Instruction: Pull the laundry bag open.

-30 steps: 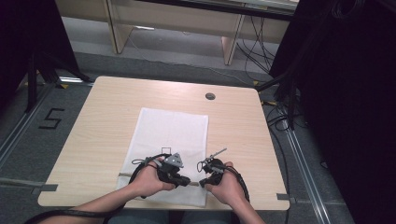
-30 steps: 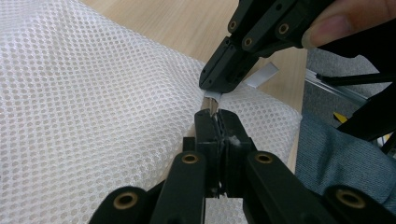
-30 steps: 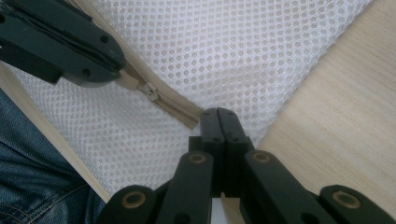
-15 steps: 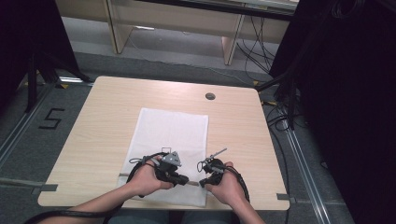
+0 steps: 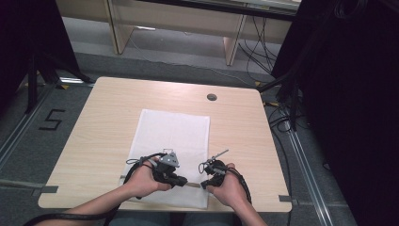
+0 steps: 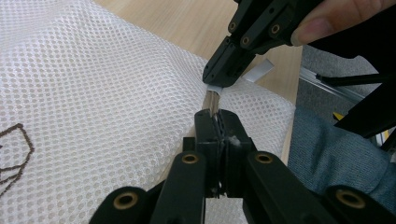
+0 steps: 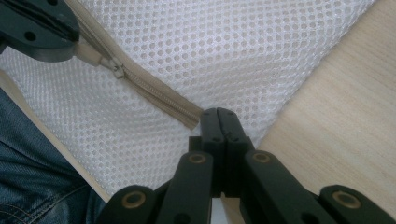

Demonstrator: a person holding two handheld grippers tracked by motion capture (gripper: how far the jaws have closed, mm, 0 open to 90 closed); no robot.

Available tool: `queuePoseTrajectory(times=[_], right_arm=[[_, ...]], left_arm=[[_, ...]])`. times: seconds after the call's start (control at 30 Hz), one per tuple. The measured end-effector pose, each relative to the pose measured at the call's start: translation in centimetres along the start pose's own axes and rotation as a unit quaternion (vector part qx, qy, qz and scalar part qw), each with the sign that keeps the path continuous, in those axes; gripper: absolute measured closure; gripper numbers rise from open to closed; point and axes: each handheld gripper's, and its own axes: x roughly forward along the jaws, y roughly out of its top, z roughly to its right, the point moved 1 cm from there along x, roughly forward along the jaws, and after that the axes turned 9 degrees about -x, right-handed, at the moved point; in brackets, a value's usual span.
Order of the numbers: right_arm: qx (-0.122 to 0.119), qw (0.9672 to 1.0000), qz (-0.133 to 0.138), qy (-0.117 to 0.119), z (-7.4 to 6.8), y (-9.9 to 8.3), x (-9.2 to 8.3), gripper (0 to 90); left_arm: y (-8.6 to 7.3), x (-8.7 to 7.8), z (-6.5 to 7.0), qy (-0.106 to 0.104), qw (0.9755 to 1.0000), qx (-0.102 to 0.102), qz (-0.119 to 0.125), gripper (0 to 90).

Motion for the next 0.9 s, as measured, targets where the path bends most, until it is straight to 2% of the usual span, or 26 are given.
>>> queuePoseTrajectory(times=[0.2,0.43,0.6,0.63,0.7,0.83,0.9], right_arm=[[-0.002,1.0000,0.000,0.000,0.0,0.0,0.0,90.0],[-0.005,1.0000,0.002,0.001,0.1,0.0,0.0,90.0],[-0.002,1.0000,0.000,-0.001,0.0,0.0,0.0,90.0],[-0.001,1.0000,0.000,0.000,0.0,0.0,0.0,90.0],[-0.001,1.0000,0.000,0.000,0.1,0.0,0.0,90.0],[0.005,1.0000,-0.001,0.001,0.0,0.0,0.0,90.0],[0.000,1.0000,0.001,0.000,0.1,0.0,0.0,90.0]], left_arm=[[0.0,-0.1,0.0,-0.002,1.0000,0.002,-0.002,87.8],[-0.1,-0.5,-0.1,0.000,1.0000,-0.005,0.000,87.8],[-0.2,-0.7,-0.1,0.006,1.0000,0.001,-0.002,87.8],[-0.2,-0.8,-0.2,-0.001,1.0000,0.001,0.002,87.8],[-0.3,-1.0,-0.2,0.004,1.0000,-0.005,0.002,87.8],[-0.3,-1.0,-0.2,-0.002,1.0000,-0.003,0.005,87.8],[-0.3,-1.0,-0.2,-0.001,0.9999,-0.009,0.006,87.8]])
